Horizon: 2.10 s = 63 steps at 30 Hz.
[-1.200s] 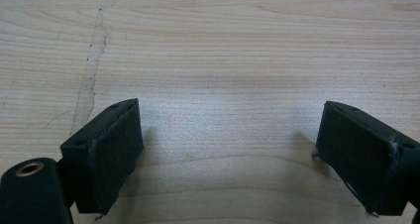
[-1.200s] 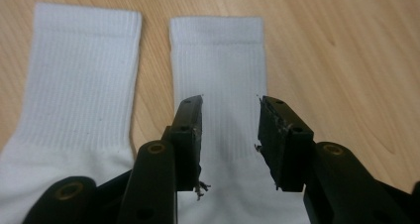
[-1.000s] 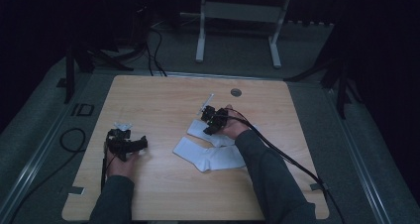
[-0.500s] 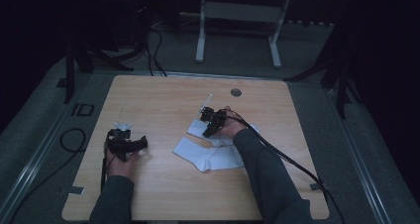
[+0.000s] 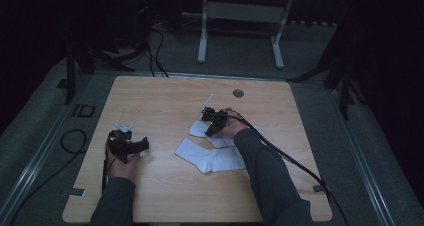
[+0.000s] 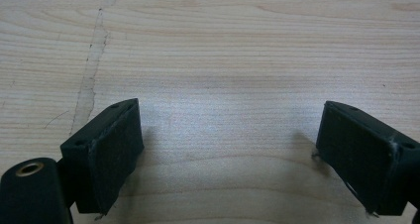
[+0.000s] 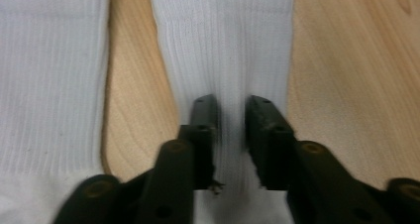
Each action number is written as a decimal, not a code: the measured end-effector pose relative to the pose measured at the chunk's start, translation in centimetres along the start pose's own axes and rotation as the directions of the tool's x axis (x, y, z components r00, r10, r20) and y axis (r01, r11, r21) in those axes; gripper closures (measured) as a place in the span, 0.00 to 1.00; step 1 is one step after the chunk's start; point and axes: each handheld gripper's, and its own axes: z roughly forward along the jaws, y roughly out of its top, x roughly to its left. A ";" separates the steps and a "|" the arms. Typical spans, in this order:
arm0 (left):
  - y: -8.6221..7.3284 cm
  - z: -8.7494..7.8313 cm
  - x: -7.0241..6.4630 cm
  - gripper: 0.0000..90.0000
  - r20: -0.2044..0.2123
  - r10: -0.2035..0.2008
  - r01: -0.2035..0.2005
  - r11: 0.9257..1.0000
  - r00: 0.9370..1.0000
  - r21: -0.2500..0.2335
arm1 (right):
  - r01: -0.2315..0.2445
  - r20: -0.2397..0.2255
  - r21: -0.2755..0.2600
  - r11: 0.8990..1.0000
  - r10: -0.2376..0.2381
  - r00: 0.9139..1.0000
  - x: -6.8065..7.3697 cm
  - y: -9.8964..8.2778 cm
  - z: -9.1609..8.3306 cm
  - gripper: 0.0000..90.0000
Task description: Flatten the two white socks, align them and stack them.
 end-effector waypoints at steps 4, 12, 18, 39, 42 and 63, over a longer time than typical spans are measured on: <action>0.0 0.0 0.0 0.12 0.000 0.000 0.000 1.000 1.000 0.000 | -0.009 0.005 -0.019 1.000 0.009 1.000 -0.1 -0.1 0.0 0.91; 0.0 0.0 0.0 0.12 0.000 0.000 0.000 1.000 1.000 0.000 | -0.014 0.017 -0.026 1.000 0.014 1.000 -0.1 -0.5 -0.3 0.93; 0.0 0.0 0.0 0.12 0.001 0.000 0.000 1.000 1.000 0.000 | -0.005 0.043 -0.017 1.000 0.006 0.999 -0.6 -1.0 -1.9 0.93; 0.0 0.0 0.0 0.12 0.000 0.001 -0.001 1.000 1.000 0.000 | 0.003 0.083 -0.089 0.996 0.004 0.997 -1.1 -3.5 -8.9 0.92; 0.0 0.0 0.0 0.12 0.000 0.000 0.000 1.000 1.000 0.000 | -0.004 0.083 -0.106 0.994 0.013 0.996 -1.2 -3.9 -9.8 0.92; 0.0 0.0 0.0 0.12 0.000 -0.001 0.001 1.000 1.000 0.000 | 0.034 0.083 -0.242 0.970 -0.014 0.996 1.0 -6.3 -16.4 0.92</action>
